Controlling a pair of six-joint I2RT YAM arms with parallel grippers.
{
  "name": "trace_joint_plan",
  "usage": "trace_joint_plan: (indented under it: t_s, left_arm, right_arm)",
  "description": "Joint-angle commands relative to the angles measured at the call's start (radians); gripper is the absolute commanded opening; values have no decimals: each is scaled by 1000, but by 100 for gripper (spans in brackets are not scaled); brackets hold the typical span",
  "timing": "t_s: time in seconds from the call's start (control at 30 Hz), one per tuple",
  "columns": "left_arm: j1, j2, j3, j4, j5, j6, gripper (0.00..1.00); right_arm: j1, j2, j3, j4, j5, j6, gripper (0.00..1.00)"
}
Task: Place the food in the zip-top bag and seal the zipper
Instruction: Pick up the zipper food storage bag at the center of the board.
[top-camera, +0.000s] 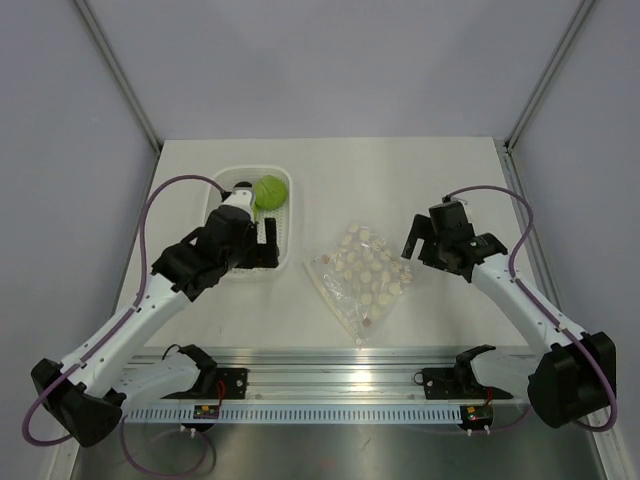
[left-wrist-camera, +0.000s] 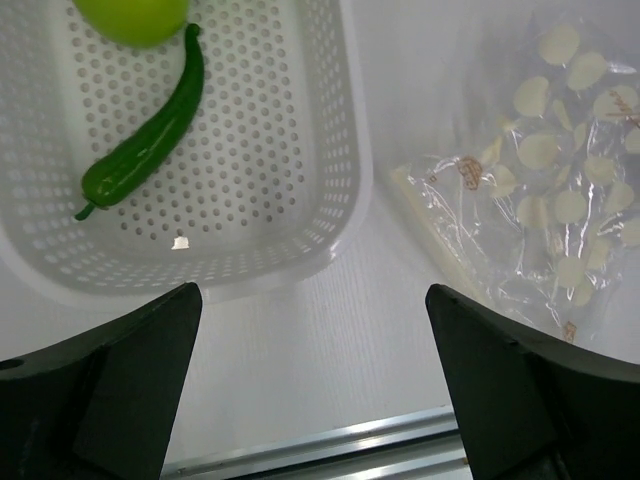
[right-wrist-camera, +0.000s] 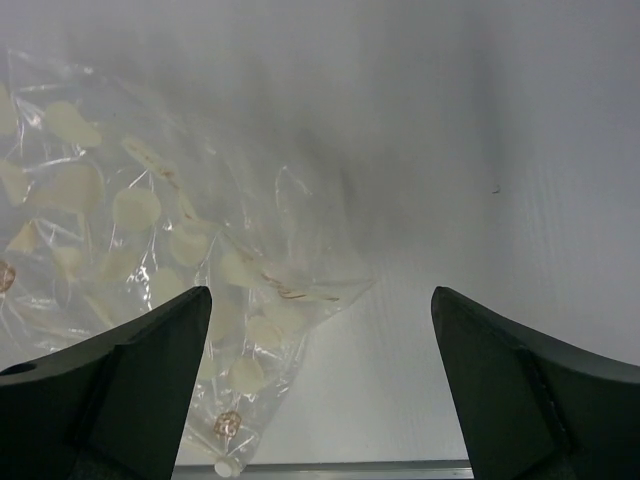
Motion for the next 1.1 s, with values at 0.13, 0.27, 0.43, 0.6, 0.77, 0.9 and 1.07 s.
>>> trace_joint_plan:
  t_s: [0.13, 0.27, 0.43, 0.6, 0.77, 0.9, 1.07]
  left_arm:
    - [-108, 60, 2, 40, 97, -20, 99]
    - [-134, 58, -32, 61, 128, -48, 99]
    - [-131, 23, -45, 55, 85, -94, 99]
    - [-99, 0, 7, -3, 22, -105, 99]
    - [-33, -44, 30, -52, 1, -87, 98]
    - [-4, -75, 30, -77, -25, -83, 98]
    - [8, -106, 16, -103, -44, -93, 99]
  right_arm:
    - [22, 71, -53, 115, -280, -64, 94]
    - [232, 40, -15, 43, 19, -98, 94]
    - [409, 54, 48, -9, 205, -86, 93]
    - [626, 173, 107, -12, 326, -64, 92]
    - [783, 354, 206, -17, 410, -73, 90]
    - [851, 507, 293, 11, 427, -101, 85]
    - [882, 595, 327, 63, 415, -118, 79]
